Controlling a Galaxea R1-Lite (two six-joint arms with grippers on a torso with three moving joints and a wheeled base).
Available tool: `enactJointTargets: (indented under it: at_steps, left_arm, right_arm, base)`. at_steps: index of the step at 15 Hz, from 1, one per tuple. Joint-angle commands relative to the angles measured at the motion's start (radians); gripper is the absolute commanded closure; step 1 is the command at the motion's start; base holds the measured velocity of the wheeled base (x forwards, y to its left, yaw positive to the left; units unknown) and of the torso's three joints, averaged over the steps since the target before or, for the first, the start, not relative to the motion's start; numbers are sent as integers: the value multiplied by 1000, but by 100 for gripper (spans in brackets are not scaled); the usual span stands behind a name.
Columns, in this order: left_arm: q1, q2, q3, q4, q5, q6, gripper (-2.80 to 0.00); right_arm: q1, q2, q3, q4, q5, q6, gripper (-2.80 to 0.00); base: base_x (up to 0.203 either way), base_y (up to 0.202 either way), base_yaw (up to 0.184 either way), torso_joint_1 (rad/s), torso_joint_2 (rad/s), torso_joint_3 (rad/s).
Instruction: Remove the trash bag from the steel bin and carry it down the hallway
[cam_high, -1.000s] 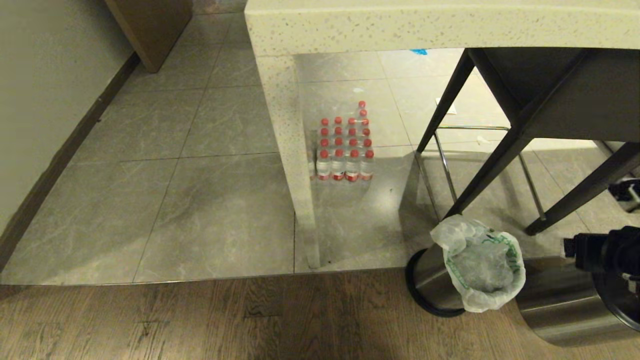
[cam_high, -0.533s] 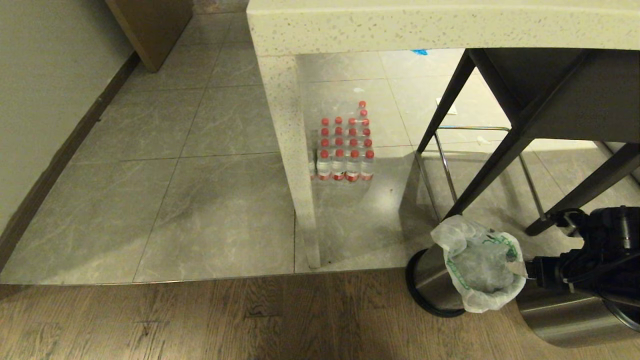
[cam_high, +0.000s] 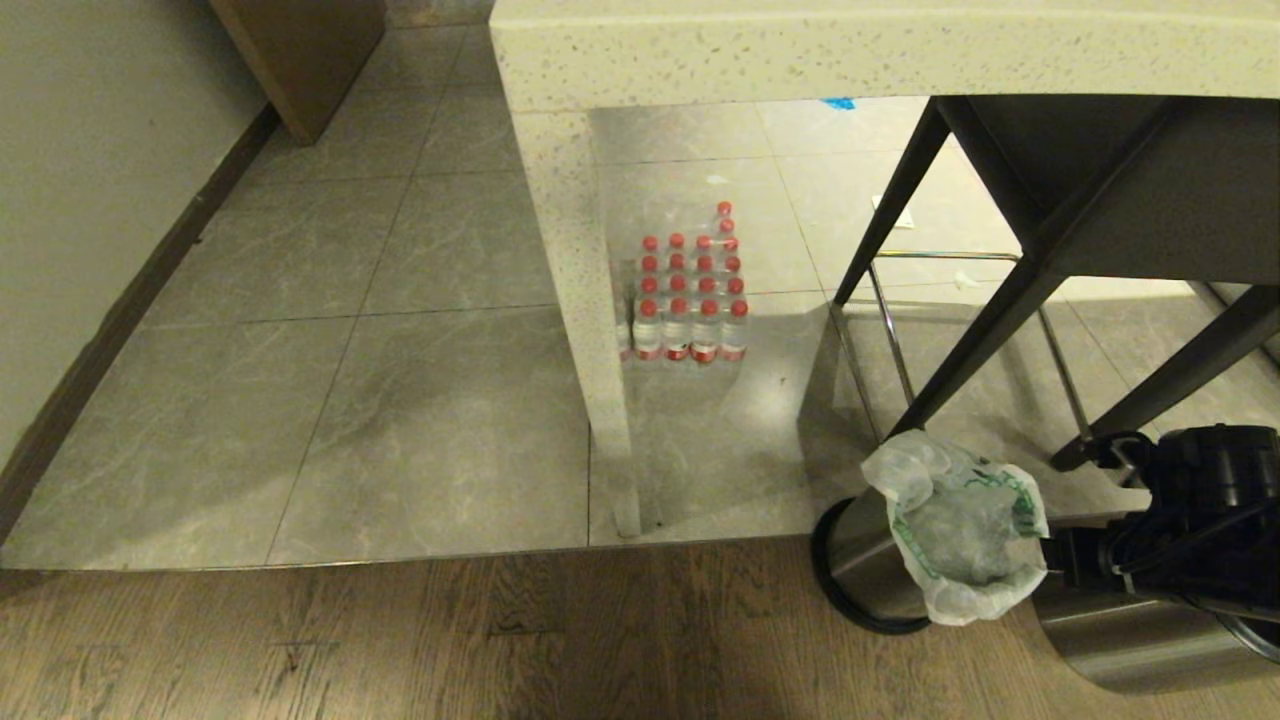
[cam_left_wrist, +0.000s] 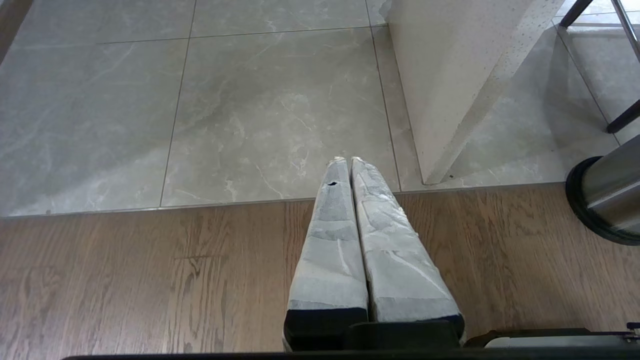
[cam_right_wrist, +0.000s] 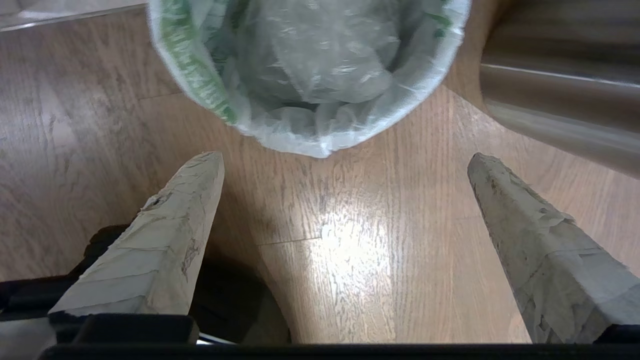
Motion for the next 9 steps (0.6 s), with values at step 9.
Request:
enactJointTargets:
  at_steps: [9]
  left_arm:
    - [0, -2, 0, 0, 1, -1, 0]
  right_arm:
    - [166, -1796, 392, 696, -45, 80, -280]
  base:
    - [0, 0, 0, 0, 0, 0]
